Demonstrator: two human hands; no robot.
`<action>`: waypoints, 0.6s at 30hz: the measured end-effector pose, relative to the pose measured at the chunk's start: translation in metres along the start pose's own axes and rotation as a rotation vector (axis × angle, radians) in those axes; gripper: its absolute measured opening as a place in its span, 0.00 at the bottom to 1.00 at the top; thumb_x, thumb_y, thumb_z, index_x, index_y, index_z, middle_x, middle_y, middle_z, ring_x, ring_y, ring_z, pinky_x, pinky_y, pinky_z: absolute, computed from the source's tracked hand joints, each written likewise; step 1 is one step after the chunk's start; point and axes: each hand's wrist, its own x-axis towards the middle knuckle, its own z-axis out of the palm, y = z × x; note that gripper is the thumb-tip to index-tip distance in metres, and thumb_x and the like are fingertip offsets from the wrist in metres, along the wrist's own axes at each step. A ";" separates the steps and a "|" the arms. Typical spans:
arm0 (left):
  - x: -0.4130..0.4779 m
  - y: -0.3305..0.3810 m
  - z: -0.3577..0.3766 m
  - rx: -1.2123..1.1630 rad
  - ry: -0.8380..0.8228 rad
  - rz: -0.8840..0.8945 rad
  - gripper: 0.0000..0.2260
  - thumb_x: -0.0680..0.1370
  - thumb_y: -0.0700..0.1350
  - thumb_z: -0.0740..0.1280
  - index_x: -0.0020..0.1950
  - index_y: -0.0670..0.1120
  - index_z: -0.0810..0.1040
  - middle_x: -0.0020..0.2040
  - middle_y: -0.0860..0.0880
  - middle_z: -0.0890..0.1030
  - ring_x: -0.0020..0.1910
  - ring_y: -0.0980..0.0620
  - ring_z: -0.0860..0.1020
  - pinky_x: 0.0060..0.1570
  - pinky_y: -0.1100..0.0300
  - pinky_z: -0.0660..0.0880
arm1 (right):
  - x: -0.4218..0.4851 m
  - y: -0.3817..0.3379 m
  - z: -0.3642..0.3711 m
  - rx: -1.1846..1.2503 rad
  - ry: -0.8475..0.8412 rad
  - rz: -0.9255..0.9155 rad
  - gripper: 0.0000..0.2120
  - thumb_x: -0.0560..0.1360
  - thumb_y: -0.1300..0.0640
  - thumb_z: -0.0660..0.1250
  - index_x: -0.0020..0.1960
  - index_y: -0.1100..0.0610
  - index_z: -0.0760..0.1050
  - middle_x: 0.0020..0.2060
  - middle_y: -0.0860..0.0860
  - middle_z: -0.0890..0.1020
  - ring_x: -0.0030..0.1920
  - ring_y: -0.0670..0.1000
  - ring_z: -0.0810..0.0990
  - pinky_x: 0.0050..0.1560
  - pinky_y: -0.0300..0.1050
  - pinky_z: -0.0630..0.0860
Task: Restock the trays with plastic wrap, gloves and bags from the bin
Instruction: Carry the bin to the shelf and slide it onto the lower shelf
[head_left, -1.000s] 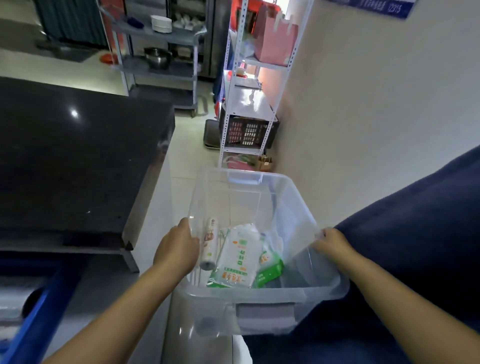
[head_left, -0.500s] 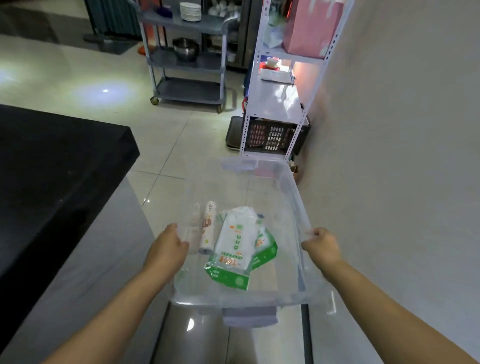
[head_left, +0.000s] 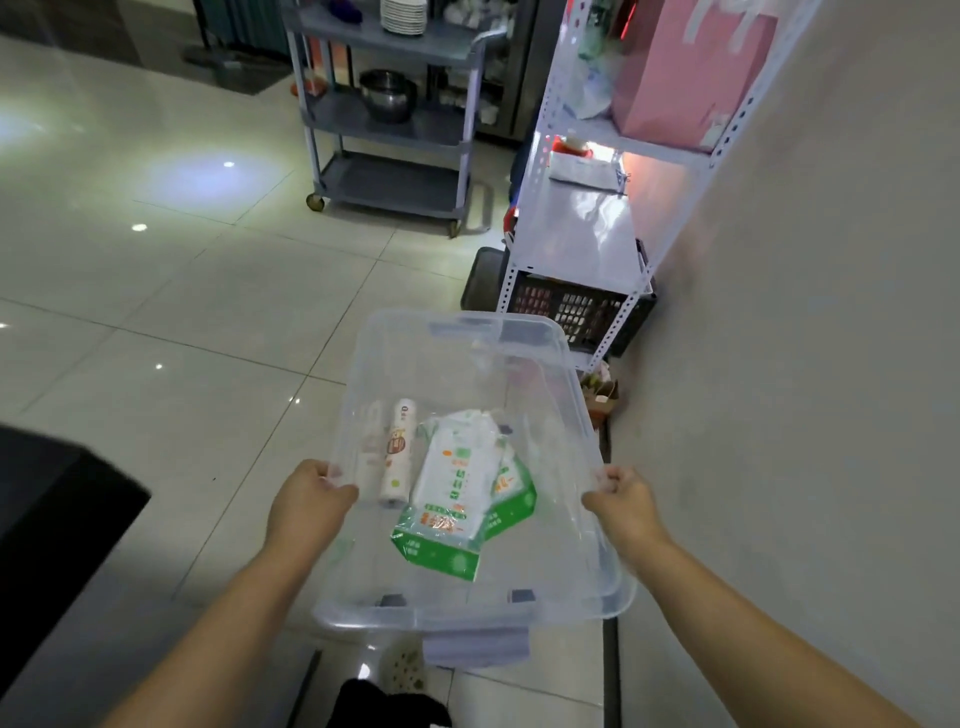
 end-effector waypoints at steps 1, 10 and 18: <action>0.017 0.008 0.002 -0.022 0.004 -0.017 0.15 0.70 0.41 0.70 0.55 0.42 0.75 0.40 0.46 0.77 0.34 0.50 0.74 0.32 0.58 0.65 | 0.016 -0.009 0.007 0.001 -0.002 0.000 0.16 0.68 0.72 0.65 0.53 0.61 0.72 0.44 0.57 0.80 0.42 0.56 0.79 0.40 0.46 0.76; 0.152 0.064 0.005 -0.108 0.056 -0.168 0.14 0.69 0.40 0.71 0.53 0.43 0.75 0.40 0.46 0.76 0.37 0.46 0.75 0.38 0.58 0.68 | 0.143 -0.094 0.078 -0.048 -0.068 -0.011 0.13 0.67 0.73 0.65 0.45 0.56 0.74 0.35 0.51 0.79 0.33 0.50 0.77 0.30 0.42 0.73; 0.267 0.116 0.019 -0.124 0.180 -0.219 0.14 0.69 0.40 0.70 0.53 0.43 0.76 0.41 0.47 0.77 0.34 0.55 0.73 0.30 0.61 0.64 | 0.277 -0.178 0.137 -0.117 -0.227 -0.056 0.12 0.66 0.73 0.65 0.42 0.58 0.74 0.33 0.55 0.77 0.33 0.52 0.75 0.32 0.42 0.70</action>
